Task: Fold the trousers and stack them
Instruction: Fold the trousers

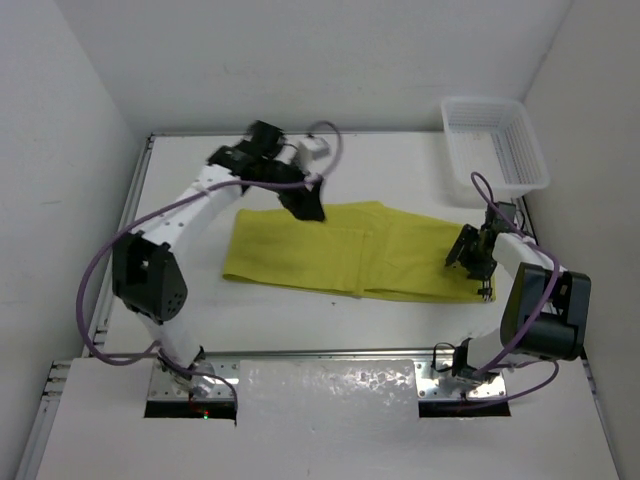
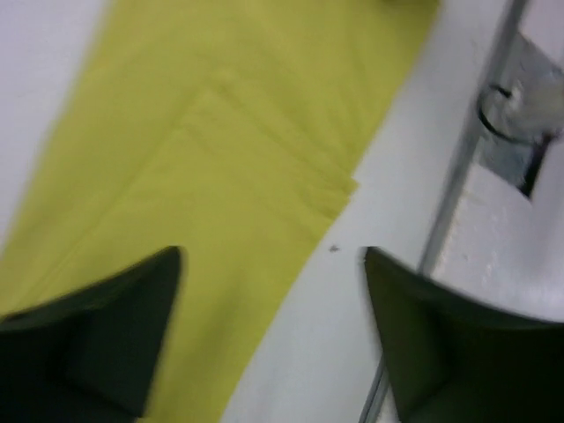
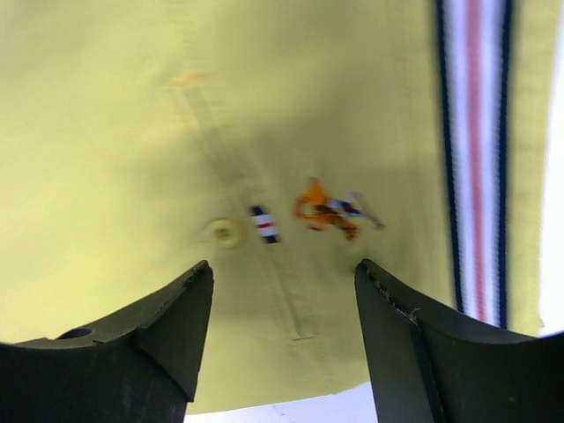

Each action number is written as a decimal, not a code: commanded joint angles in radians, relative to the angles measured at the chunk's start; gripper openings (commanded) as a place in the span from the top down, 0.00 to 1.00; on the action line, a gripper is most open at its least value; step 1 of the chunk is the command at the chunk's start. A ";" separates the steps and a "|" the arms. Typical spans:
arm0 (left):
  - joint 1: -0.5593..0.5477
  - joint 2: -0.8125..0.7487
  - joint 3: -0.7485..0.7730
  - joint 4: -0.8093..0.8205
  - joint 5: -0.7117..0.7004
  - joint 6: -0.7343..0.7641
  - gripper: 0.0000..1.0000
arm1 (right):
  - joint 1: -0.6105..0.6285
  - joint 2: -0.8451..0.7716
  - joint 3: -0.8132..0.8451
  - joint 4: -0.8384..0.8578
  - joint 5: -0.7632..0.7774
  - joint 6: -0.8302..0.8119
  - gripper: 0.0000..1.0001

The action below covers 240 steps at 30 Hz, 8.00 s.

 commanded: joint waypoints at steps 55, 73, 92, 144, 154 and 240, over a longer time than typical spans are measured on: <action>0.338 -0.138 0.049 -0.288 0.062 0.097 1.00 | 0.622 0.337 0.250 0.189 -0.064 0.267 0.38; -0.025 0.142 0.145 -0.123 0.104 -0.017 1.00 | 0.675 0.437 0.307 0.235 -0.114 0.393 0.41; -0.027 0.280 0.492 -0.185 0.093 0.022 0.31 | 0.366 0.145 0.415 -0.060 0.050 0.100 0.36; 0.633 0.271 0.060 0.224 -0.188 -0.302 0.45 | 0.603 0.107 0.128 0.225 -0.159 -0.014 0.52; 0.502 0.093 -0.175 0.337 -0.101 0.268 0.34 | 0.587 0.135 0.134 0.279 -0.331 0.049 0.43; 0.817 -0.231 -0.807 0.100 -0.561 0.236 0.31 | 0.684 0.627 0.536 0.524 -0.483 0.231 0.94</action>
